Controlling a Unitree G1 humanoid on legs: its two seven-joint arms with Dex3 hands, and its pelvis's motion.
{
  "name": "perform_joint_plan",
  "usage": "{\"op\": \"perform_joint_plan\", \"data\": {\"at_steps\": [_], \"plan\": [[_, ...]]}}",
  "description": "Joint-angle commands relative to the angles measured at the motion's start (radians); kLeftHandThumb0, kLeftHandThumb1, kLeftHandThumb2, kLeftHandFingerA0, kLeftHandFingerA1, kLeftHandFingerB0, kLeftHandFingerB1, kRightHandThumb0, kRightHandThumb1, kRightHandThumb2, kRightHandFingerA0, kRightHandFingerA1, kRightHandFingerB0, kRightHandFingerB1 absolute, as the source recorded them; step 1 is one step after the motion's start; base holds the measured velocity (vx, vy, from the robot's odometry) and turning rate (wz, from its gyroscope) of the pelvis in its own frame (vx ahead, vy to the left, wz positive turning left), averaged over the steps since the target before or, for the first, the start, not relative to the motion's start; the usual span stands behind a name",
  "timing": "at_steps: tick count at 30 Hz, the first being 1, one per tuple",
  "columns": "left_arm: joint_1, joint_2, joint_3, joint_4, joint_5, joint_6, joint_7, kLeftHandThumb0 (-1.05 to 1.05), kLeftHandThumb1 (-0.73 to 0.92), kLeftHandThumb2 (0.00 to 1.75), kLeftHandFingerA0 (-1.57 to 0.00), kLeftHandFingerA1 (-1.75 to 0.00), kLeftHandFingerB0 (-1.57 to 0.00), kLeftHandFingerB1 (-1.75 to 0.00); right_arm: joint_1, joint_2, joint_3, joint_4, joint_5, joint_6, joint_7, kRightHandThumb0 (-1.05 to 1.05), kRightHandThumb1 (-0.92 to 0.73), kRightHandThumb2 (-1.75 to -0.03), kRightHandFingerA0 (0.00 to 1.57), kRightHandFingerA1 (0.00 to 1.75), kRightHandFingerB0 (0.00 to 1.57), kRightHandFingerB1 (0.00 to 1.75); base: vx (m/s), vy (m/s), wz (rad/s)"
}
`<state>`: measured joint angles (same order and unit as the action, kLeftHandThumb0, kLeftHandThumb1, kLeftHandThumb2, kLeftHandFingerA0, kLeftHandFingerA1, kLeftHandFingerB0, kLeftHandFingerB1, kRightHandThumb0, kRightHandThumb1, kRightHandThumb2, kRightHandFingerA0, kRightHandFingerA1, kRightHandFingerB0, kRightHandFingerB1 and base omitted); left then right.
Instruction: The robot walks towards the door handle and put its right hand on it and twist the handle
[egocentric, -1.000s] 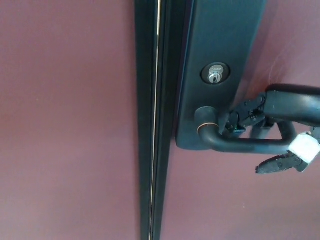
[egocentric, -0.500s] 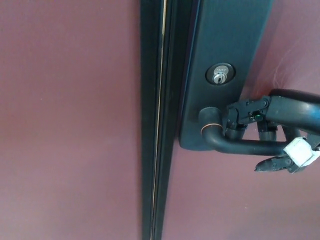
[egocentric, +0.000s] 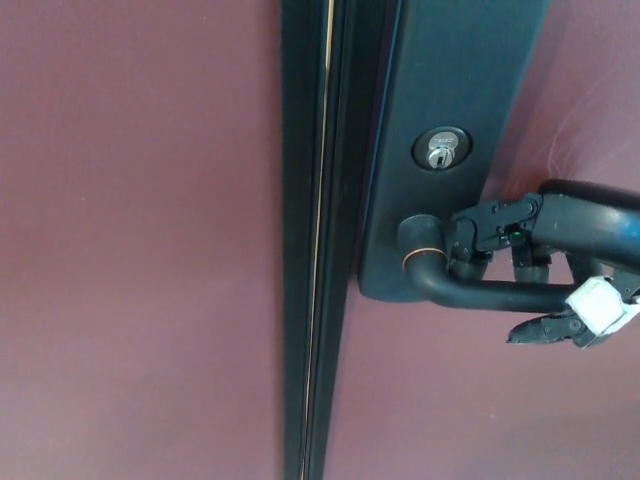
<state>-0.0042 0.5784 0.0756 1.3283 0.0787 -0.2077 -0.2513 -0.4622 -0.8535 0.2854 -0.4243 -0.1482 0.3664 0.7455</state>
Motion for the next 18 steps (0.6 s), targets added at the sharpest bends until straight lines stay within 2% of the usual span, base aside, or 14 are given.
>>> {"op": "perform_joint_plan", "data": {"at_steps": [1, 2, 5, 6, 7, 8, 11, 18], "plan": [[0.002, 0.001, -0.003, -0.001, 0.016, -0.002, 0.007, -0.37, 0.60, 0.58, -0.65, -0.45, -0.48, -0.38, 0.033, -0.012, 0.011, 0.014, -0.004, 0.064, 0.064, -0.39, -0.52, -0.55, 0.48, 0.45, 0.40, 0.36, 0.00, 0.000, 0.00], [0.001, 0.001, -0.003, -0.001, 0.016, -0.001, 0.007, -0.37, 0.60, 0.58, -0.65, -0.45, -0.48, -0.38, 0.024, -0.020, 0.012, -0.006, -0.004, 0.085, 0.077, -0.27, -0.35, -0.90, 0.08, 0.51, 0.07, 0.49, 0.00, 0.000, 0.00], [0.001, 0.001, -0.003, -0.001, 0.015, 0.000, 0.007, -0.37, 0.60, 0.58, -0.65, -0.45, -0.48, -0.38, 0.021, -0.022, 0.011, -0.016, -0.008, 0.096, 0.086, -0.27, -0.35, -0.90, 0.08, 0.51, 0.07, 0.49, 0.00, 0.000, 0.00], [0.003, 0.001, -0.007, -0.003, 0.018, -0.005, 0.007, -0.37, 0.60, 0.58, -0.65, -0.45, -0.48, -0.38, -0.017, -0.048, -0.015, -0.069, 0.005, 0.154, 0.116, -0.67, -0.52, -0.56, 0.01, 0.23, 0.12, 0.25, 0.00, 0.000, 0.00], [0.004, 0.003, -0.007, -0.003, 0.019, -0.005, 0.006, -0.37, 0.60, 0.58, -0.65, -0.45, -0.48, -0.38, -0.034, -0.055, -0.030, -0.082, 0.014, 0.174, 0.125, -0.68, -0.52, -0.57, 0.03, 0.23, 0.14, 0.26, 0.00, 0.000, 0.00], [0.005, 0.003, -0.007, -0.002, 0.018, -0.004, 0.004, -0.37, 0.60, 0.58, -0.65, -0.45, -0.48, -0.38, -0.044, -0.063, -0.043, -0.087, 0.020, 0.185, 0.132, -0.71, -0.43, -0.78, 0.04, 0.22, 0.11, 0.30, 0.00, 0.000, 0.00], [0.004, 0.003, -0.007, -0.002, 0.016, -0.003, 0.003, -0.37, 0.60, 0.58, -0.65, -0.45, -0.48, -0.38, -0.052, -0.071, -0.054, -0.093, 0.023, 0.196, 0.142, -0.71, -0.43, -0.78, 0.04, 0.22, 0.11, 0.30, 0.00, 0.000, 0.00], [0.008, 0.005, 0.000, -0.002, 0.008, -0.002, -0.006, -0.37, 0.60, 0.58, -0.65, -0.45, -0.47, -0.38, -0.148, -0.176, -0.180, -0.106, 0.134, 0.294, 0.252, -0.74, -0.45, -0.80, 0.04, 0.25, 0.12, 0.32, 0.00, 0.000, 0.00]]}}
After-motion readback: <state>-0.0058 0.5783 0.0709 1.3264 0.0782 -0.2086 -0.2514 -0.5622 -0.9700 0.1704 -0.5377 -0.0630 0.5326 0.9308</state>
